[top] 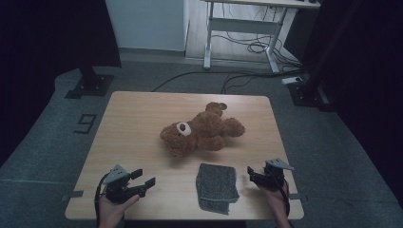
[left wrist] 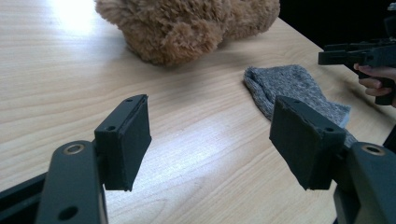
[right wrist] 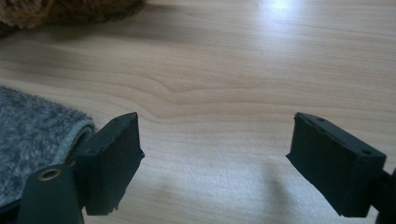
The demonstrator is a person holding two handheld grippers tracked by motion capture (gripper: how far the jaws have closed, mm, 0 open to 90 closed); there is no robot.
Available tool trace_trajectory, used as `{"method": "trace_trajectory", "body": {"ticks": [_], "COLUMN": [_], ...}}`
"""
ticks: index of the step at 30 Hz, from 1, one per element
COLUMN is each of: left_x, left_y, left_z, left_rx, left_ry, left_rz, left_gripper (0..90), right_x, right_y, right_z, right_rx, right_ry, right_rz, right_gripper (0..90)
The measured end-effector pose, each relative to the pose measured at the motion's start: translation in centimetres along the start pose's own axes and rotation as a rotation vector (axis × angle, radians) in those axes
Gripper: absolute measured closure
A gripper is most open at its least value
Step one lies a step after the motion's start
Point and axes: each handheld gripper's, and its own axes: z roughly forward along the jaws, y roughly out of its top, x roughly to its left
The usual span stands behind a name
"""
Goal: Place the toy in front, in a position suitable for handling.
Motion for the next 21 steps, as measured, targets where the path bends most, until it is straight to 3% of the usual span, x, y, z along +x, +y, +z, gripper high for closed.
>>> {"method": "trace_trajectory", "body": {"ticks": [12, 17, 21], "left_x": [-0.8, -0.5, 0.0], "left_y": [1.6, 2.0, 2.3], "left_z": [0.6, 1.5, 2.1], "left_rx": [-0.023, 0.011, 0.016], "left_ry": [0.021, 0.001, 0.013], "left_rz": [0.056, 0.058, 0.065], "left_gripper": [28.1, 23.3, 23.2], "right_x": [0.8, 1.5, 1.8], "right_y": [1.6, 2.2, 2.8], "right_z": [0.4, 0.3, 0.5], "right_rx": [-0.043, -0.06, -0.066], "right_ry": [0.055, 0.084, 0.096], "right_rz": [-0.042, -0.061, -0.079], "right_gripper": [17.0, 16.9, 16.9]}}
